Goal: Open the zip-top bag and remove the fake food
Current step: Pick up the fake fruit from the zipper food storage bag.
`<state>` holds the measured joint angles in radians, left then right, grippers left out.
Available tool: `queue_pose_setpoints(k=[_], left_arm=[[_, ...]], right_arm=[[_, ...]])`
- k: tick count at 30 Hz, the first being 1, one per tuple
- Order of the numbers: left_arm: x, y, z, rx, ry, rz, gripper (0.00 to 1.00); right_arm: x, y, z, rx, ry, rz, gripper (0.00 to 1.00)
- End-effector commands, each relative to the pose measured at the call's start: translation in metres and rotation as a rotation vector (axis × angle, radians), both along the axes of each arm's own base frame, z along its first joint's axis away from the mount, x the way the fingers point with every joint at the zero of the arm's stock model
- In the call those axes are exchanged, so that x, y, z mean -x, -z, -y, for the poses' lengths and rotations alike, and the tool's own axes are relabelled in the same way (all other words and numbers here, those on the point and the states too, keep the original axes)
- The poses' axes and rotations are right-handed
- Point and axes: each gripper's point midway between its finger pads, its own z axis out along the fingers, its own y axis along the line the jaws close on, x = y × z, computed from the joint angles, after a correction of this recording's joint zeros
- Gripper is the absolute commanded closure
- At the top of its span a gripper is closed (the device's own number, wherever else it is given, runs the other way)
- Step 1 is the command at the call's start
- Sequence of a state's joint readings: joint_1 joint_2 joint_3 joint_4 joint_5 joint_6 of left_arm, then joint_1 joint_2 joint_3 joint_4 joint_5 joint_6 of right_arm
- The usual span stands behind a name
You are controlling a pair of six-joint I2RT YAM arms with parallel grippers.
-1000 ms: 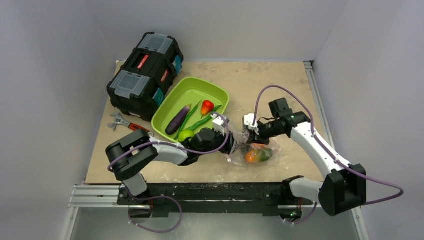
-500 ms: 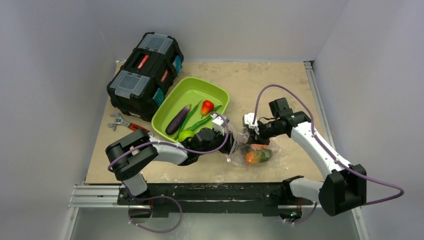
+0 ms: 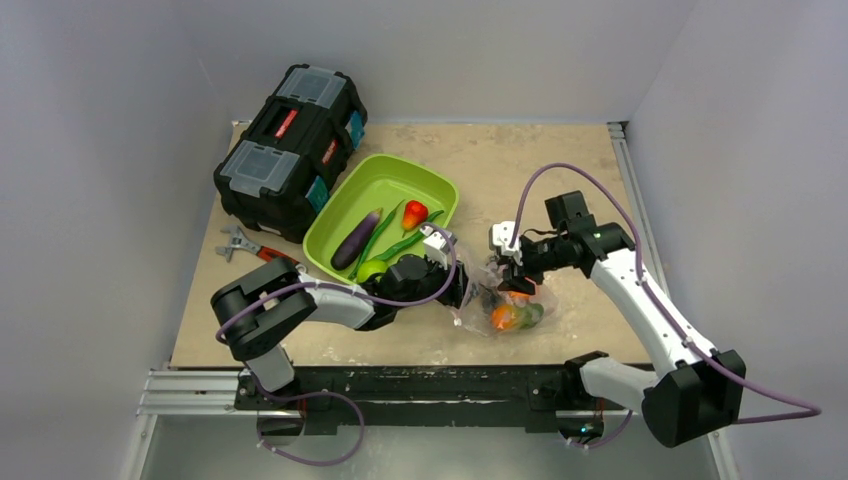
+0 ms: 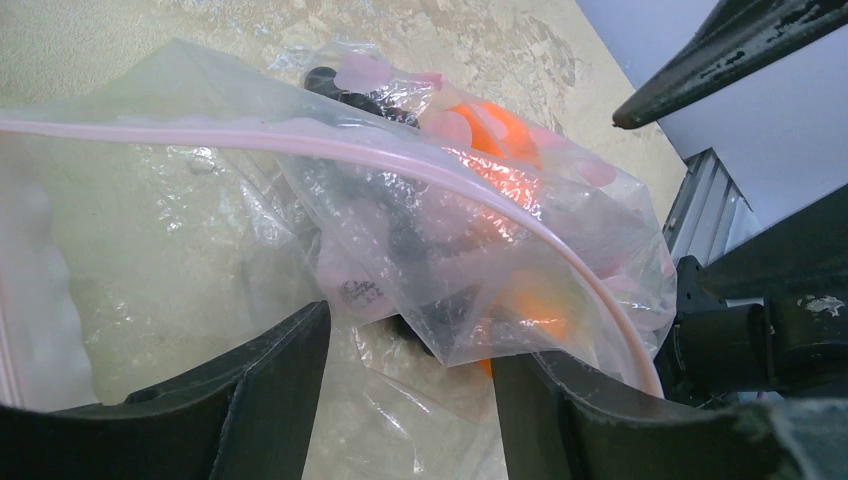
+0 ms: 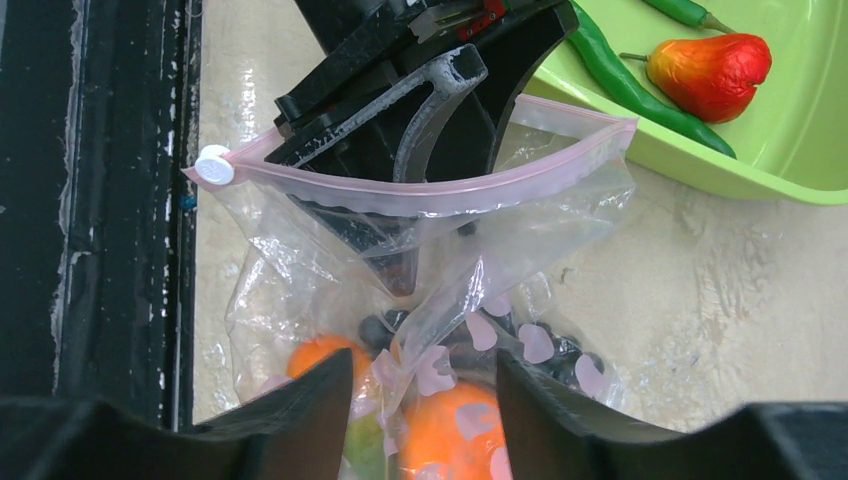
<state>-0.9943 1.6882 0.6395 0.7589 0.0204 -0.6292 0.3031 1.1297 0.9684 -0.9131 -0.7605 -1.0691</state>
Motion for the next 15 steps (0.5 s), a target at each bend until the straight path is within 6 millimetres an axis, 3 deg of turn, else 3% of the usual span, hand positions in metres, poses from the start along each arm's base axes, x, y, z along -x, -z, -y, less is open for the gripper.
queue_pose_setpoints(k=[1, 6, 10, 15], left_arm=[[-0.002, -0.008, 0.003, 0.049, 0.004, 0.010, 0.41], [0.000, -0.005, 0.004, 0.046, 0.018, 0.003, 0.42], [0.005, 0.000, 0.005, 0.036, 0.046, -0.010, 0.45], [0.009, -0.002, 0.017, 0.043, 0.104, -0.013, 0.53]], right_arm=[[-0.002, -0.006, -0.002, -0.004, -0.003, 0.021, 0.43], [-0.003, 0.008, -0.005, 0.000, 0.001, -0.027, 0.36], [-0.021, 0.032, 0.006, 0.085, 0.107, -0.032, 0.43], [-0.031, 0.047, 0.014, 0.130, 0.179, -0.042, 0.54]])
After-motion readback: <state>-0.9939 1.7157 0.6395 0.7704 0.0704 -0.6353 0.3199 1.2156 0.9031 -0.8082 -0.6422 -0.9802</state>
